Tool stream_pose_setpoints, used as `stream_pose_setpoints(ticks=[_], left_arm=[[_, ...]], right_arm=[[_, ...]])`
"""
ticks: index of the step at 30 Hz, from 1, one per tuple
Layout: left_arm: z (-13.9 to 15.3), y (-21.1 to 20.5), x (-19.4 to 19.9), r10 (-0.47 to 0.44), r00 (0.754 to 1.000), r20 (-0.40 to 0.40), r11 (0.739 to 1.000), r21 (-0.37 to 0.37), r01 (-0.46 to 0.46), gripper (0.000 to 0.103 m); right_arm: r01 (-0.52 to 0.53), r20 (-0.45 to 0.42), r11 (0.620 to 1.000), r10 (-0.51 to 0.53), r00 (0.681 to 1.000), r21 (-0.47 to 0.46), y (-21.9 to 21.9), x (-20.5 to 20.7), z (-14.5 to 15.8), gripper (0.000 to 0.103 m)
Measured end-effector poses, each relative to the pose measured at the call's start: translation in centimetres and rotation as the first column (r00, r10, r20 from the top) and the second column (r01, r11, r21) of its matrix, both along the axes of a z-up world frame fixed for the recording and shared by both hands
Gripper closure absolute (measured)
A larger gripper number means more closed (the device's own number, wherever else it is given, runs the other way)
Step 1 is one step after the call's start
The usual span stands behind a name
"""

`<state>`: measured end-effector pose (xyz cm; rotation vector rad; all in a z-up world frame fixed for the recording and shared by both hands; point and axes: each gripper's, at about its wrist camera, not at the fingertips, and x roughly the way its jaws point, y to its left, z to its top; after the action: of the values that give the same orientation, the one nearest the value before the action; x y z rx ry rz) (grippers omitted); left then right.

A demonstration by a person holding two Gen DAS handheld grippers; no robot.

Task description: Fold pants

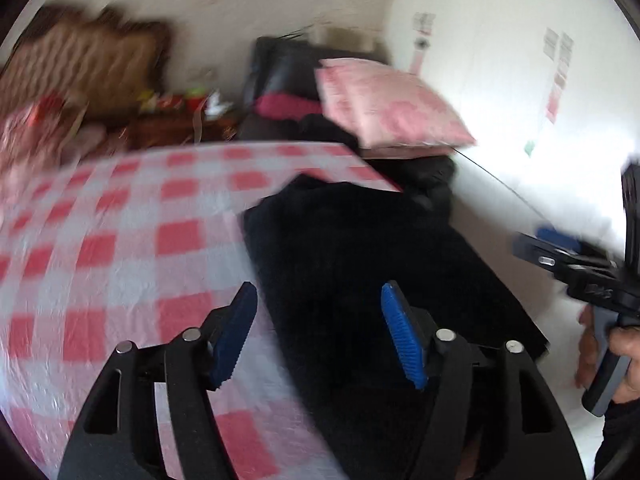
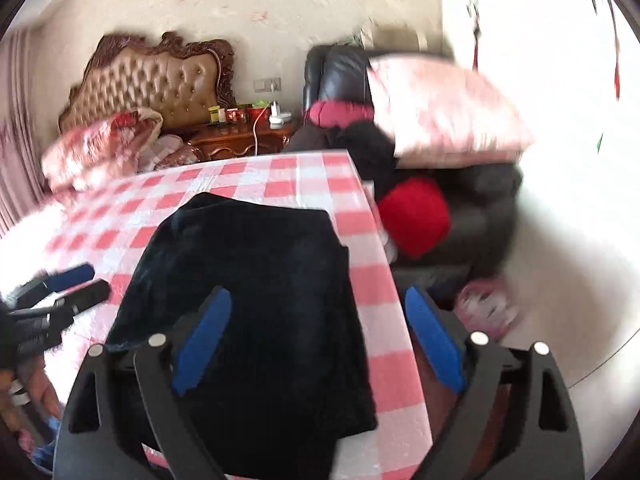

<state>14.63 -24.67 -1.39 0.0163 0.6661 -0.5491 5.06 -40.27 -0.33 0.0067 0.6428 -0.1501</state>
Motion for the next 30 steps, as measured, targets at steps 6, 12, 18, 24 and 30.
stream_pose_setpoints(ticks=[6, 12, 18, 24, 30], left_arm=[[-3.1, -2.6, 2.0, -0.004, 0.988, -0.154, 0.992, 0.121, 0.023, 0.037], [-4.8, -3.0, 1.9, -0.016, 0.988, -0.154, 0.977, 0.207, 0.048, 0.03], [-5.8, -1.8, 3.2, 0.017, 0.971, -0.239, 0.987, 0.156, 0.021, 0.016], [-6.0, -1.6, 2.9, -0.004, 0.974, -0.226, 0.988, 0.149, 0.038, 0.015], [-6.2, -1.2, 3.3, -0.008, 0.97, -0.241, 0.992, 0.12, 0.038, 0.017]], right_arm=[[0.07, -0.107, 0.997, -0.068, 0.992, 0.022, 2.2, 2.1, -2.9, 0.013], [0.086, -0.201, 0.996, -0.092, 0.975, -0.037, 2.7, 2.8, -6.8, 0.012], [0.106, -0.208, 0.994, -0.111, 0.972, -0.033, 2.7, 3.3, -7.9, 0.007], [0.135, -0.239, 0.986, -0.109, 0.965, 0.094, 0.7, 3.6, -9.2, 0.003], [0.125, -0.233, 0.99, -0.106, 0.967, 0.068, 0.9, 3.8, -9.2, 0.002]])
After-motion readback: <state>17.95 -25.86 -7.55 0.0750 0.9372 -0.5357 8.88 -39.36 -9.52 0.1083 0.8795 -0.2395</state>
